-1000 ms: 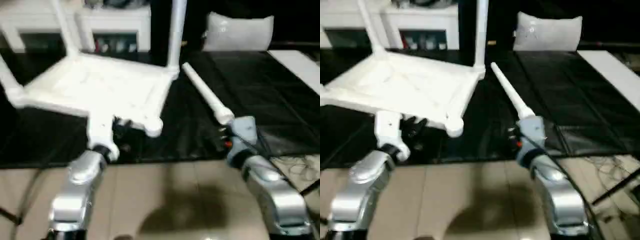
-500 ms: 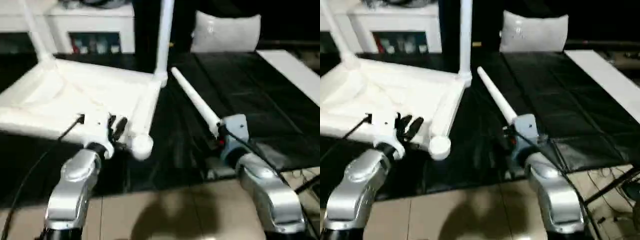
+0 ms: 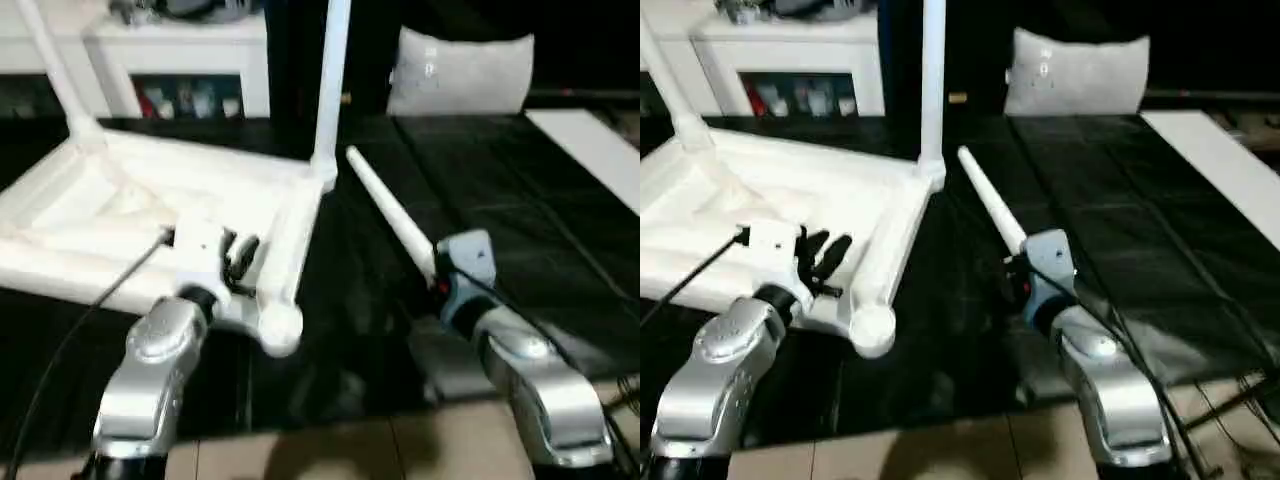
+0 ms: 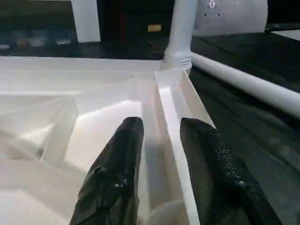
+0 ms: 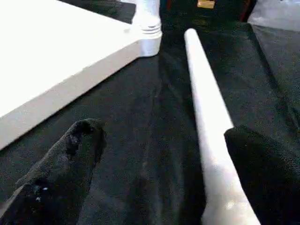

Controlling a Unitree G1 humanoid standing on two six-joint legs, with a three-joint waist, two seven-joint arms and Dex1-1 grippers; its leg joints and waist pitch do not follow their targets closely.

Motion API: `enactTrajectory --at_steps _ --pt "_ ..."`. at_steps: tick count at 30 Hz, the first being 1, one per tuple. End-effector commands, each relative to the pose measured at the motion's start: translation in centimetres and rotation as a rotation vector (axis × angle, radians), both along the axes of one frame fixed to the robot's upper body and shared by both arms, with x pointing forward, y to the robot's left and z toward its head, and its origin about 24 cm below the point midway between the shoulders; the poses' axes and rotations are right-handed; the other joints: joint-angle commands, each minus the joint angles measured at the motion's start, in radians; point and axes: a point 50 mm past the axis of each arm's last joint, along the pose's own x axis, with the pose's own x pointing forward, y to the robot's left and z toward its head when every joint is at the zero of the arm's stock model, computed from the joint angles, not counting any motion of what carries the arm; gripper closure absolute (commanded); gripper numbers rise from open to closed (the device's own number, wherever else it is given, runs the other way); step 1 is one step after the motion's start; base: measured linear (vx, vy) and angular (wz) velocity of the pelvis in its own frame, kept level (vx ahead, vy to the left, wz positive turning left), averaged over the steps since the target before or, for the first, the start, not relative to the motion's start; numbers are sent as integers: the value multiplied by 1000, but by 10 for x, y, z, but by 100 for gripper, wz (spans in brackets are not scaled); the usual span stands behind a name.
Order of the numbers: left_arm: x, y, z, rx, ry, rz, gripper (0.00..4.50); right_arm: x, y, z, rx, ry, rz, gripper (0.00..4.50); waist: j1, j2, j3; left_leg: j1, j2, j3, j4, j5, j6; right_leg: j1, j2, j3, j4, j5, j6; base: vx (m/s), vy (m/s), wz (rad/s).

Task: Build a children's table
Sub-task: Move to table

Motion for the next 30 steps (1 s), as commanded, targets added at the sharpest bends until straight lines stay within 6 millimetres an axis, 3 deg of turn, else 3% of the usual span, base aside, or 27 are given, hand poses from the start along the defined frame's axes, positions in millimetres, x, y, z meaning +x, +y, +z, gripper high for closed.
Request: enactTrajectory --at_steps 1,2,3,4,5,6,7,8,9,10,11,12,13,14,15,16,17,18,19,20,21,24,27,30 --pt "0 0 1 17 -6 -11 287 3 0 4 7 -15 -20 0 48 -28 -38 -102 76 25 41 40 98 129 -184 141 -164 100 -107 139 3 26" --pt "0 0 1 27 -6 -24 287 4 -1 5 0 -17 -28 0 71 7 -53 -94 91 35 -20 128 2 144 -116 83 -143 83 -158 139 3 26" --pt "0 -1 1 40 -5 -37 287 5 -2 5 -10 -19 -32 0 71 12 -47 -69 102 39 -66 156 -2 122 -71 50 -134 93 -155 145 4 -6" --pt "0 -1 1 44 -5 -41 287 5 -3 5 -12 -20 -34 0 33 49 -52 67 165 -35 -125 238 115 22 25 -29 -37 78 -108 188 17 3" --pt "0 -2 1 41 -4 -63 287 6 -4 6 -18 -19 -47 0 -3 63 -77 202 245 -132 -126 254 349 -120 12 -20 71 -98 -42 188 17 3" --pt "0 -2 1 41 -4 -63 272 6 -4 6 -18 -19 -47 0 -3 56 -92 209 251 -146 -105 394 403 -147 2 -9 95 -89 -6 173 15 1" --pt "0 -4 3 42 -12 -101 263 9 -7 8 -40 -19 -67 0 16 56 -83 165 221 -104 -74 765 369 -173 -6 7 100 43 62 69 11 -1" --pt "0 -5 4 42 -14 -129 256 12 -10 10 -52 -19 -82 0 28 39 -86 126 186 -55 -65 1118 280 -169 -15 23 68 236 97 69 11 -1" --pt "0 -5 4 42 -14 -137 251 13 -10 10 -56 -19 -87 0 33 25 -85 112 162 -32 -54 1189 229 -167 -26 41 31 353 79 -130 17 -2" --pt "-1 -6 5 43 -15 -163 243 16 -13 12 -69 -18 -104 0 43 -23 -76 68 72 35 -32 890 113 -142 -49 77 -70 557 27 -193 -15 15" --pt "0 -6 6 52 -18 -176 235 18 -15 13 -82 -17 -110 0 58 -54 -80 -10 35 47 -13 431 53 -59 -124 142 -46 694 31 -193 -15 15" --pt "0 -6 7 56 -18 -198 235 22 -16 14 -100 -11 -114 0 57 -57 -77 -20 55 41 -38 288 20 -47 -148 134 -68 753 6 -66 -48 10" --pt "1 -7 10 62 -11 -243 235 27 -19 16 -117 2 -121 0 64 -37 -74 -10 70 44 -64 169 -60 -45 -126 101 -66 705 -55 0 0 0" --pt "1 -7 11 69 -3 -278 235 31 -21 18 -122 14 -128 0 57 -16 -74 1 88 46 -93 140 -89 -50 -85 74 -62 536 -143 0 0 0" --pt "0 -9 13 79 9 -329 235 35 -23 19 -135 27 -133 0 49 -2 -70 5 102 42 -103 144 -97 -56 -70 64 -58 434 -196 -82 -34 1" --pt "0 -9 13 83 14 -346 235 37 -24 20 -139 31 -135 0 35 9 -56 10 125 37 -117 89 -106 -67 -56 52 -65 231 -248 -110 -10 -1" --pt "-2 -11 15 96 32 -414 235 43 -27 21 -148 58 -136 0 31 12 -46 21 136 42 -126 -69 -121 -75 -57 53 -82 41 -258 -110 -10 -1" --pt "-3 -12 16 101 39 -435 235 45 -28 21 -152 69 -134 0 27 8 -40 22 137 43 -128 -140 -131 -76 -62 57 -89 -43 -255 -84 -4 3" --pt "-6 -13 18 121 55 -495 235 50 -31 20 -168 115 -125 0 26 9 -26 32 136 45 -136 -298 -162 -88 -66 60 -106 -242 -225 -81 -20 4" --pt "-7 -14 19 130 64 -530 235 53 -33 18 -180 156 -118 0 26 7 -28 47 133 50 -131 -374 -181 -99 -71 60 -121 -370 -190 -81 -20 4" --pt "-8 -14 21 134 71 -557 235 57 -34 17 -186 184 -106 0 26 5 -26 49 131 54 -131 -381 -184 -103 -69 60 -126 -402 -175 -89 -27 7" --pt "-8 -16 24 134 83 -605 235 68 -31 16 -149 239 -53 0 28 0 -31 33 130 63 -131 -312 -175 -98 -75 61 -133 -446 -141 -70 -20 4" --pt "-8 -16 27 149 87 -625 235 74 -31 12 -157 303 -57 0 27 3 -36 22 131 61 -130 -283 -173 -97 -75 53 -131 -443 -140 -63 -12 -2" --pt "-9 -17 29 156 94 -645 230 84 -30 9 -144 346 -55 17 22 6 -38 17 137 64 -128 -263 -174 -96 -79 48 -126 -386 -173 0 0 0"
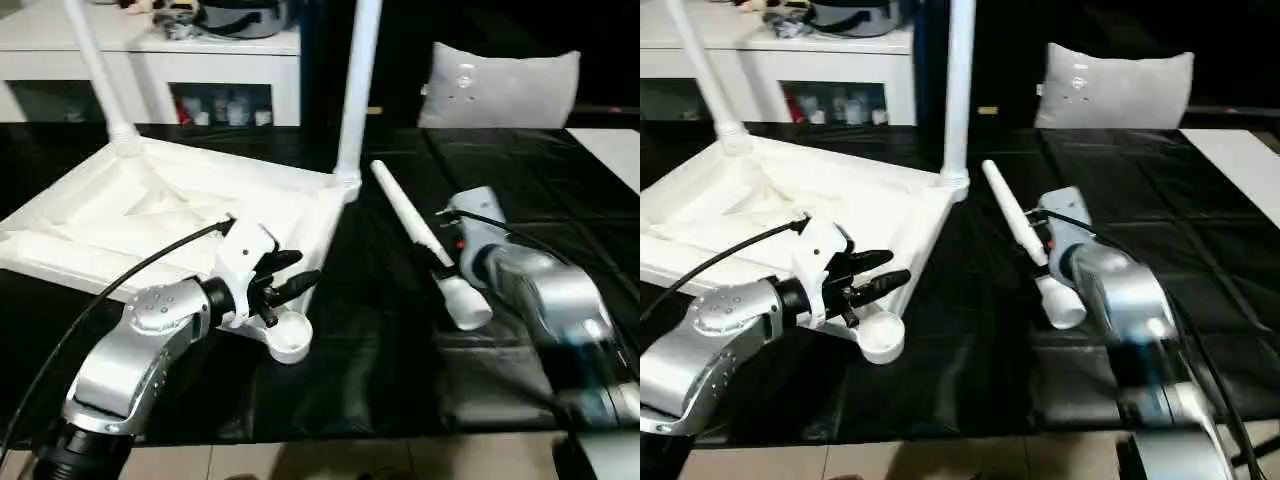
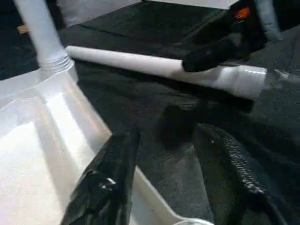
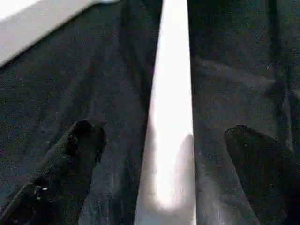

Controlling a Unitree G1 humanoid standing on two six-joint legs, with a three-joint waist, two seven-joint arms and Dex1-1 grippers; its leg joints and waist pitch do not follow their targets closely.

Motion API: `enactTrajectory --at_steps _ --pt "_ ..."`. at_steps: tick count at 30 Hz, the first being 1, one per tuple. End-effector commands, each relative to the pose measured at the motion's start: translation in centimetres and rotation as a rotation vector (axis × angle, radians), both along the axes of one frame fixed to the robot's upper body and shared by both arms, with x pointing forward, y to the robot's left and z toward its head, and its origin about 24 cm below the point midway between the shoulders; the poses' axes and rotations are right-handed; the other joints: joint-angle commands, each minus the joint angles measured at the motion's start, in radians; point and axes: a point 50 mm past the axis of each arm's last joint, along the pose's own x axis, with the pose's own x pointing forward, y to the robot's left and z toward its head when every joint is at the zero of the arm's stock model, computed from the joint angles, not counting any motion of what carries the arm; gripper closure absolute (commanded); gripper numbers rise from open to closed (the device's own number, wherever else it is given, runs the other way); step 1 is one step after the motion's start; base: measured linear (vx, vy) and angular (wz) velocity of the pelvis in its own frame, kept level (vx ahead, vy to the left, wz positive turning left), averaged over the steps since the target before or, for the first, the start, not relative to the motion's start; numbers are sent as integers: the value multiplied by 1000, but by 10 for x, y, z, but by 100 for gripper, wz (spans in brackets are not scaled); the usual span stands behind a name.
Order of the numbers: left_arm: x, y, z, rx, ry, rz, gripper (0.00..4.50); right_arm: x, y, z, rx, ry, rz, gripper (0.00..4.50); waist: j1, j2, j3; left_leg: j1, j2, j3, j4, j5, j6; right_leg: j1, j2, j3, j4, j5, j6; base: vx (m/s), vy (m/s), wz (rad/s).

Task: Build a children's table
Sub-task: Move to table, then pick table leg

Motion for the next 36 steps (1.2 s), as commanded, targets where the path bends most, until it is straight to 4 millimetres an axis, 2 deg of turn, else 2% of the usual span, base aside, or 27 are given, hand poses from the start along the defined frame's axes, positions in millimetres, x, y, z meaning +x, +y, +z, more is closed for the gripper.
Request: enactTrajectory --at_steps 1,3,6,7,9,10,11,13,15,16,17,20,23,27,31,36 --pt "-1 -3 4 5 3 -33 229 8 0 1 2 27 2 28 0 -1 -49 -6 74 -25 -95 -286 -17 34 -71 36 -92 -540 -157 0 0 0" --pt "-1 -3 5 9 4 -36 229 10 -1 -2 2 66 -14 35 -1 -1 -51 -7 75 -21 -93 -262 -14 35 -71 34 -91 -523 -167 0 0 0" --pt "-1 -2 6 16 8 -41 229 13 -1 -7 19 125 -24 70 4 1 -57 -17 80 -16 -93 -191 -6 44 -72 34 -79 -423 -201 0 0 0" --pt "-2 -2 6 18 8 -43 229 13 -1 -8 30 140 -23 76 7 7 -61 -14 83 -11 -93 -180 -3 42 -71 33 -72 -359 -229 0 0 0" --pt "-2 -3 6 20 12 -48 229 12 -1 -12 46 185 -24 89 9 6 -66 -16 87 -6 -92 -133 1 49 -66 28 -59 -250 -262 28 -9 2" --pt "-3 -3 6 21 14 -50 229 12 -1 -14 50 199 -25 89 15 8 -72 -17 88 -2 -88 -59 12 55 -67 26 -51 -152 -282 57 -17 3" --pt "-3 -4 6 20 15 -53 229 11 -1 -16 57 216 -25 115 18 9 -78 -20 87 0 -83 29 31 59 -65 23 -39 -43 -305 57 -17 3" --pt "-3 -4 6 19 17 -57 229 11 -2 -18 71 245 -28 122 26 10 -77 -20 86 4 -79 83 61 58 -63 22 -34 30 -329 30 -8 1" --pt "-3 -4 6 19 18 -58 229 11 -3 -18 77 255 -30 142 31 8 -74 -20 88 5 -82 47 67 61 -67 21 -39 -12 -332 0 0 0" --pt "-3 -5 6 20 19 -61 229 10 -4 -19 87 274 -28 164 32 8 -71 -19 91 4 -85 15 58 62 -68 21 -42 -57 -328 0 0 0" --pt "-3 -5 6 20 20 -62 229 10 -4 -19 89 278 -26 164 33 14 -68 -16 93 4 -87 -24 41 59 -67 20 -46 -109 -319 0 0 0" --pt "-3 -5 7 21 22 -65 229 9 -4 -22 94 298 -9 187 31 12 -62 -13 96 4 -94 -109 0 56 -67 20 -55 -205 -290 0 0 0" --pt "-3 -5 7 22 23 -66 229 8 -5 -23 103 311 -9 211 30 11 -61 -11 97 7 -97 -149 -22 53 -68 21 -61 -265 -263 0 0 0" --pt "-3 -5 7 23 26 -68 229 8 -6 -25 111 317 -13 239 31 12 -61 -11 99 12 -98 -163 -34 50 -68 21 -64 -299 -244 0 0 0" --pt "-3 -5 7 22 28 -69 229 8 -7 -26 120 316 -19 264 33 15 -62 -12 100 13 -98 -150 -36 50 -67 20 -62 -278 -244 0 0 0" --pt "-2 -5 7 21 32 -69 229 9 -8 -25 128 308 -26 267 32 14 -63 -12 100 14 -98 -150 -37 51 -66 19 -62 -272 -247 0 0 0"
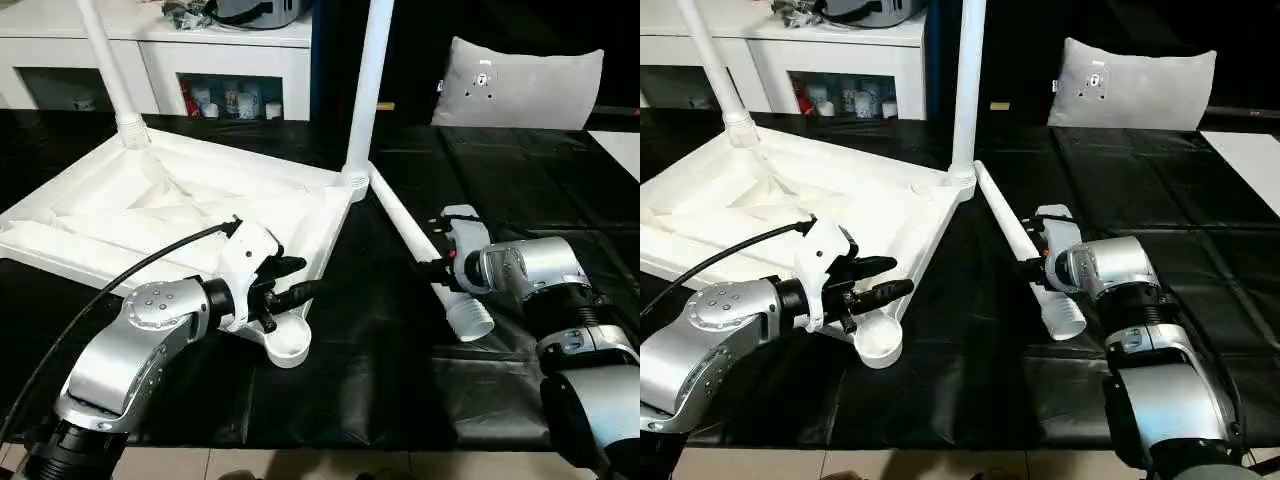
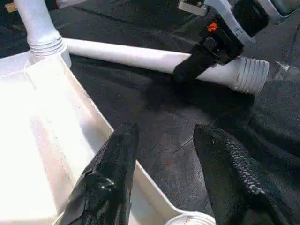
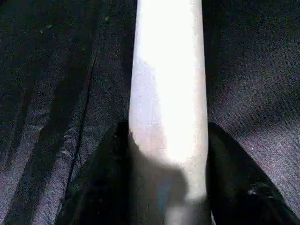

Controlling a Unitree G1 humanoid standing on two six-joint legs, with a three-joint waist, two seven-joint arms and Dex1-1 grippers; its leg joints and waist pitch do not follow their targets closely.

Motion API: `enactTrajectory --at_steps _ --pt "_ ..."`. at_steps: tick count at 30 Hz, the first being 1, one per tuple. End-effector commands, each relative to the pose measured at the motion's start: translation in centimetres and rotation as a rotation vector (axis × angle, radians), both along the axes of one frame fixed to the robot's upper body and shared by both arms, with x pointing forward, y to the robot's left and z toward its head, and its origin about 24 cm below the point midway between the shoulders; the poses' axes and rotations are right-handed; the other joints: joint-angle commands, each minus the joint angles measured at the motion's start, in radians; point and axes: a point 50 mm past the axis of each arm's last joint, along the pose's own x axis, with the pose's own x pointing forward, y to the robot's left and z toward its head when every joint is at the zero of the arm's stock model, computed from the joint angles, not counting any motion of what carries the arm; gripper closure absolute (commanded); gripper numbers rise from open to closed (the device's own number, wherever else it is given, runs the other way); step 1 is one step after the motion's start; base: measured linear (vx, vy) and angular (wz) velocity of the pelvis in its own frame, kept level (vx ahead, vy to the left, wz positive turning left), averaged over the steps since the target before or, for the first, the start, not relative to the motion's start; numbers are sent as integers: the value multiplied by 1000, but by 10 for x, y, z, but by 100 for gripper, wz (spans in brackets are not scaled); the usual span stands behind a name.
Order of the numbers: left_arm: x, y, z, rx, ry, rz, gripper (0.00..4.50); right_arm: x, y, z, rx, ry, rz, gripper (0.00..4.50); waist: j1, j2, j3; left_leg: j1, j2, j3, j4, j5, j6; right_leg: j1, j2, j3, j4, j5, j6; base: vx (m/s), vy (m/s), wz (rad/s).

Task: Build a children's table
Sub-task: Pick table leg

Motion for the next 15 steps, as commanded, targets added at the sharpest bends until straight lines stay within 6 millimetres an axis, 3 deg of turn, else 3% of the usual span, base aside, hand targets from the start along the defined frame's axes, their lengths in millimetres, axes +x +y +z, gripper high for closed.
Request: enactTrajectory --at_steps 1,11,14,15 --pt "0 -4 6 3 -15 -23 229 -1 -4 -3 7 14 -22 267 4 11 -61 1 57 -13 -91 -178 -21 57 -71 49 -70 -280 -217 0 0 0" --pt "1 -2 5 -9 -8 -13 229 1 -11 4 39 -60 -98 267 4 12 -61 1 58 -12 -92 -178 -25 56 -72 49 -72 -282 -212 0 0 0" --pt "3 0 6 -14 -13 0 229 6 -21 13 56 -158 -182 267 6 10 -61 2 57 -10 -93 -172 -28 55 -71 49 -72 -281 -206 0 0 0" --pt "5 1 6 -24 -18 16 229 10 -24 25 110 -313 -205 267 6 12 -62 1 56 -10 -92 -169 -28 56 -71 49 -71 -278 -205 0 0 0"
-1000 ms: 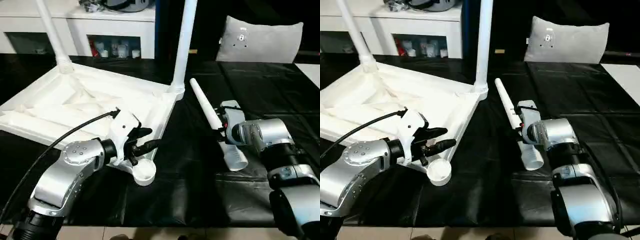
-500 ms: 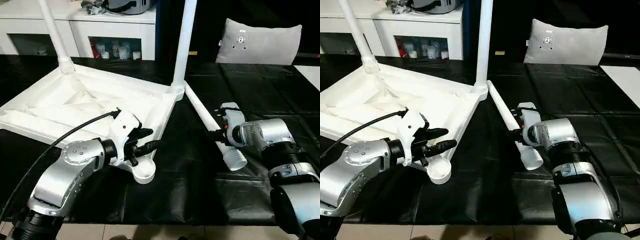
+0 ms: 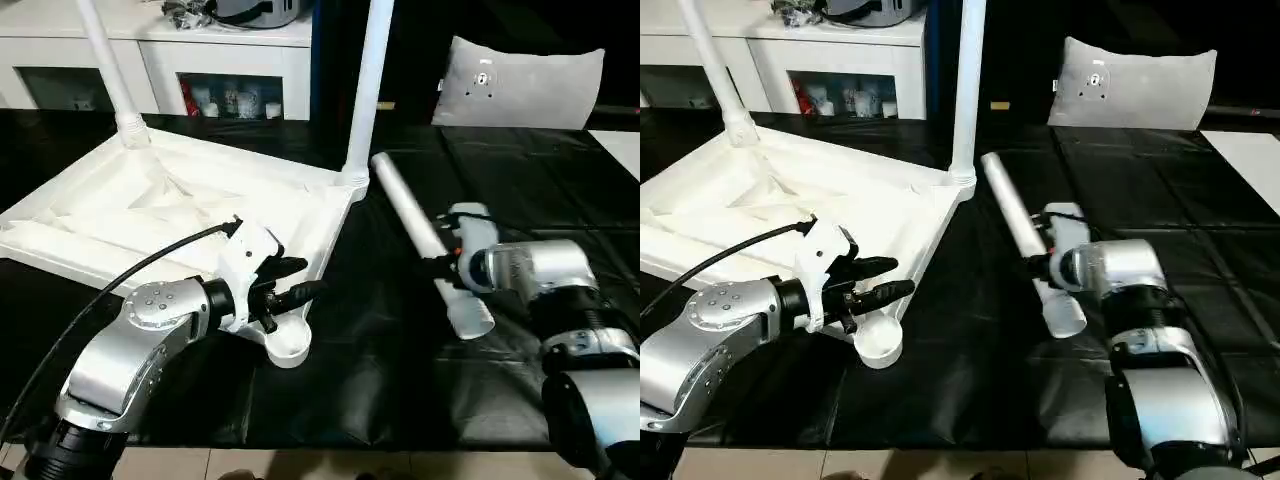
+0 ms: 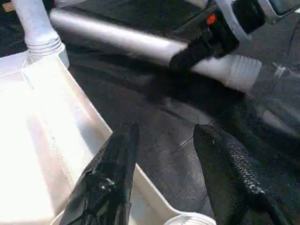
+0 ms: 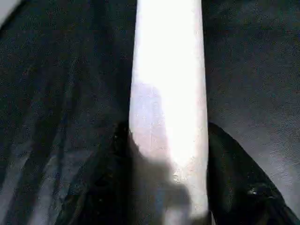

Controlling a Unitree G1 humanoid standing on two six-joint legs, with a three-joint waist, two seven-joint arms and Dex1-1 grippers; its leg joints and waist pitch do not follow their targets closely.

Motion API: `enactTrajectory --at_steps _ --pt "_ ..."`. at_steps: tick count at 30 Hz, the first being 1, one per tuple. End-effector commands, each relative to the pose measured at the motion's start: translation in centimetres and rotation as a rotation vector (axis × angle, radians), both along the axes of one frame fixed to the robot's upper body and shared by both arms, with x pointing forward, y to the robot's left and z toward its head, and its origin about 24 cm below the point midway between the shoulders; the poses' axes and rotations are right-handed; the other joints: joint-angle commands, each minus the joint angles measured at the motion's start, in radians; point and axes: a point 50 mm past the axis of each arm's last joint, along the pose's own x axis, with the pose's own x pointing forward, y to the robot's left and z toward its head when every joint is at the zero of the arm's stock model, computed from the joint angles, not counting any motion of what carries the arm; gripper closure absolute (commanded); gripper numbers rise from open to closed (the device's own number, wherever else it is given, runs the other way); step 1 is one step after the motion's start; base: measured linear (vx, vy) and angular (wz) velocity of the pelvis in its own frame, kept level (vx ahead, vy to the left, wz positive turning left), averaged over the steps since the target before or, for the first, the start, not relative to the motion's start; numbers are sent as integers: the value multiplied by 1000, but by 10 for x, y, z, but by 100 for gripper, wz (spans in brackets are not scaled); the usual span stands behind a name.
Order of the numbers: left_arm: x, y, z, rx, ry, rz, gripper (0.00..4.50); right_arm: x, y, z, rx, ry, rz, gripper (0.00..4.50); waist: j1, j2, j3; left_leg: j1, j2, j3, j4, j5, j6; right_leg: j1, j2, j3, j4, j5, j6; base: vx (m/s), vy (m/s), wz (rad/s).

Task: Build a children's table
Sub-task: Pick table leg

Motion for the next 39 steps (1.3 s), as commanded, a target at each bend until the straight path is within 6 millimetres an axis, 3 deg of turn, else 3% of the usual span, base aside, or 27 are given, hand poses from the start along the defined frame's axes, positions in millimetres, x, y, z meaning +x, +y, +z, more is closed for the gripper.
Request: enactTrajectory --at_steps 1,6,7,9,11,13,19,20,24,28,35,39 --pt "5 2 6 -20 -21 25 229 8 -6 24 67 -244 -42 267 7 9 -64 3 57 -9 -91 -162 -24 57 -74 50 -72 -272 -195 0 0 0" --pt "14 2 14 -76 -66 91 229 7 -6 48 226 -433 -27 267 12 6 -69 -3 54 -6 -88 -85 25 65 -68 49 -65 -195 -214 0 0 0" --pt "21 0 22 -138 -92 117 229 4 -2 63 395 -516 18 267 11 6 -67 -1 54 -4 -88 -87 33 62 -68 50 -68 -203 -216 0 0 0" --pt "29 -5 35 -236 -106 132 202 -3 5 82 566 -635 115 267 16 3 -70 0 55 -2 -85 -87 50 65 -70 51 -68 -190 -225 0 0 0" --pt "32 -9 42 -295 -104 127 195 -9 10 91 642 -694 175 267 21 4 -70 -4 61 -7 -88 -67 69 66 -70 46 -63 -172 -230 0 0 0" --pt "40 -20 61 -435 -108 105 179 -23 25 105 771 -752 327 267 24 3 -67 2 59 -2 -86 -80 70 62 -71 48 -72 -209 -227 0 0 0" --pt "55 -38 82 -623 -38 102 110 -38 43 111 877 -744 501 267 41 1 -67 0 57 -3 -87 -79 56 61 -72 46 -80 -276 -202 0 0 0" --pt "59 -43 87 -693 0 106 104 -43 48 111 905 -732 545 267 45 -7 -67 -1 55 -2 -87 -71 57 61 -72 46 -81 -287 -191 0 0 0" --pt "62 -53 97 -817 54 80 101 -50 56 109 935 -707 598 267 57 -6 -69 -2 56 -5 -86 -51 58 59 -74 45 -85 -302 -171 0 0 0" --pt "59 -62 106 -907 94 23 101 -53 61 106 935 -685 622 267 58 -8 -70 -5 57 -5 -85 -26 63 62 -75 45 -81 -259 -180 0 0 0" --pt "58 -69 109 -956 139 -6 101 -60 67 103 942 -665 668 267 63 -10 -68 -6 54 -4 -87 -29 64 63 -74 44 -89 -307 -146 0 0 0" --pt "57 -71 109 -930 114 1 101 -59 71 96 887 -644 655 267 66 -10 -70 -6 57 -6 -88 -6 67 62 -73 45 -83 -267 -151 0 0 0"
